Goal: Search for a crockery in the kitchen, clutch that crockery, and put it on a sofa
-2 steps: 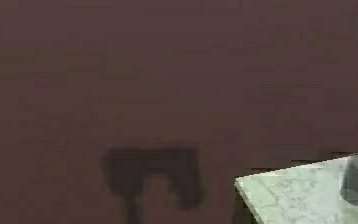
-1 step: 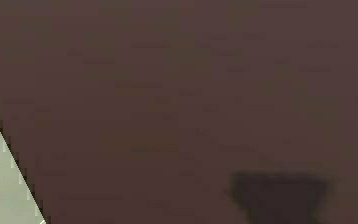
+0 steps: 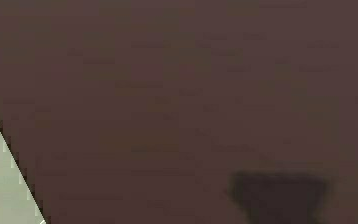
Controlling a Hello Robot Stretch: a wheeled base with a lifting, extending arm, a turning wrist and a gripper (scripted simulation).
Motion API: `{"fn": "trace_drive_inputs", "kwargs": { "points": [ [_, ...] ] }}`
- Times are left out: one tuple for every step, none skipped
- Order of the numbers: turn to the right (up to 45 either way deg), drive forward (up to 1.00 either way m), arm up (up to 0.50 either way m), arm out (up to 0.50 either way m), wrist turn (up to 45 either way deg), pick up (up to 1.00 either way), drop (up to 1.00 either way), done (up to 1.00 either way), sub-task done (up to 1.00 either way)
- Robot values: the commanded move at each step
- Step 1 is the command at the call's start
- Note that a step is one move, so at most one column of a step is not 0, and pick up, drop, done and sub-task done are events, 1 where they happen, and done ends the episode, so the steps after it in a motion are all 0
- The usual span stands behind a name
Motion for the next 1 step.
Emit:
{"fn": "trace_drive_inputs", "kwargs": {
  "points": [
    [0.0,0.0,0.38,0.0,0.0,0.0,0.0,0.0,0.0]
  ]
}}
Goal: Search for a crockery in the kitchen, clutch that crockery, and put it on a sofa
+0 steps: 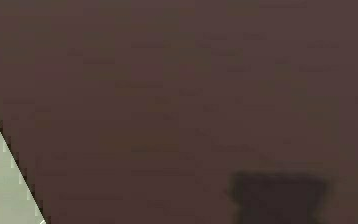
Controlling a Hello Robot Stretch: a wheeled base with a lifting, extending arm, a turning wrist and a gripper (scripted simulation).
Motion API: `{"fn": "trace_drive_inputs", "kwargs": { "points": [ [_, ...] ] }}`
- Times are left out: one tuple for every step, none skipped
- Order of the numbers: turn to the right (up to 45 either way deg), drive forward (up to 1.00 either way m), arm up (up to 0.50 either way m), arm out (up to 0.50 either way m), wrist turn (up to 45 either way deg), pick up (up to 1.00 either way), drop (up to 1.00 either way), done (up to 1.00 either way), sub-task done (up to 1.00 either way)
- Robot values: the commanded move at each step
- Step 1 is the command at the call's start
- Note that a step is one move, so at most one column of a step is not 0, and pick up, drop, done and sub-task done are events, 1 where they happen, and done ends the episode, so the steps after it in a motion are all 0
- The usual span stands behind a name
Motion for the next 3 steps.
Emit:
{"fn": "trace_drive_inputs", "kwargs": {
  "points": [
    [0.0,0.0,0.0,0.34,0.0,0.0,0.0,0.0,0.0],
    [0.0,0.0,0.0,0.0,45.0,0.0,0.0,0.0,0.0],
    [0.0,0.0,0.0,0.0,45.0,0.0,0.0,0.0,0.0]
  ]
}}
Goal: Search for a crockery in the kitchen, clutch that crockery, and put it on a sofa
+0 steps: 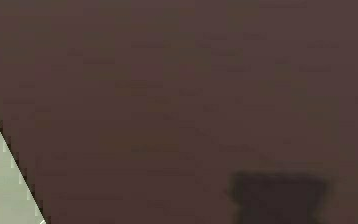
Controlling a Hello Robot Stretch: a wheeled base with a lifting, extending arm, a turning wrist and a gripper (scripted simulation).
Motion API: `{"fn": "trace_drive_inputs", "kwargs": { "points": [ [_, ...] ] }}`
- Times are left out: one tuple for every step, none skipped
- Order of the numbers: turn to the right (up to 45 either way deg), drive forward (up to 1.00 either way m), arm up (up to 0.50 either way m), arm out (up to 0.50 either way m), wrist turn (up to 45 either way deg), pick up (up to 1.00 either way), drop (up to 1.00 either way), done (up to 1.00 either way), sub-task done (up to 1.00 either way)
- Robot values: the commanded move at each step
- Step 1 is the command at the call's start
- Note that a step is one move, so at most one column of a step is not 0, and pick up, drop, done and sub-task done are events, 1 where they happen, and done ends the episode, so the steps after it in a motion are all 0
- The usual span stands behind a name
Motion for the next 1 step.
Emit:
{"fn": "trace_drive_inputs", "kwargs": {
  "points": [
    [0.0,0.0,0.0,0.0,45.0,0.0,0.0,0.0,0.0]
  ]
}}
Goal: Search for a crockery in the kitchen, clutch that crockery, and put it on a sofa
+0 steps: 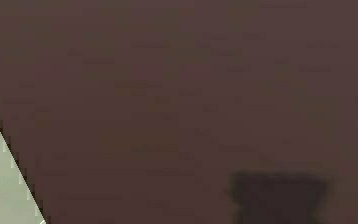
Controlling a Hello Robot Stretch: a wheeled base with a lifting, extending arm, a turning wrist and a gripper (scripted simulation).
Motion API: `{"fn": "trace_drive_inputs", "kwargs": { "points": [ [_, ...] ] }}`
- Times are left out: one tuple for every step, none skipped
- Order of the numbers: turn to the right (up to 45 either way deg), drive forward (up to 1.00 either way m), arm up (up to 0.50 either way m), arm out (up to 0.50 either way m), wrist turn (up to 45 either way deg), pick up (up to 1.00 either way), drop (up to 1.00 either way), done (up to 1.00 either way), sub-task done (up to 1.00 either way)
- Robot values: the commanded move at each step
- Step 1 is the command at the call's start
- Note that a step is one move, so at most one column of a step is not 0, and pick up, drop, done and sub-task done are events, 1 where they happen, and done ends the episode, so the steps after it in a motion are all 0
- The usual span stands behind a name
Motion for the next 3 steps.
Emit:
{"fn": "trace_drive_inputs", "kwargs": {
  "points": [
    [0.0,0.0,0.0,0.0,9.0,0.0,0.0,0.0,0.0],
    [0.0,0.0,-0.08,0.0,0.0,0.0,0.0,0.0,0.0],
    [0.0,0.0,0.0,0.0,0.0,1.0,0.0,0.0,0.0]
  ]
}}
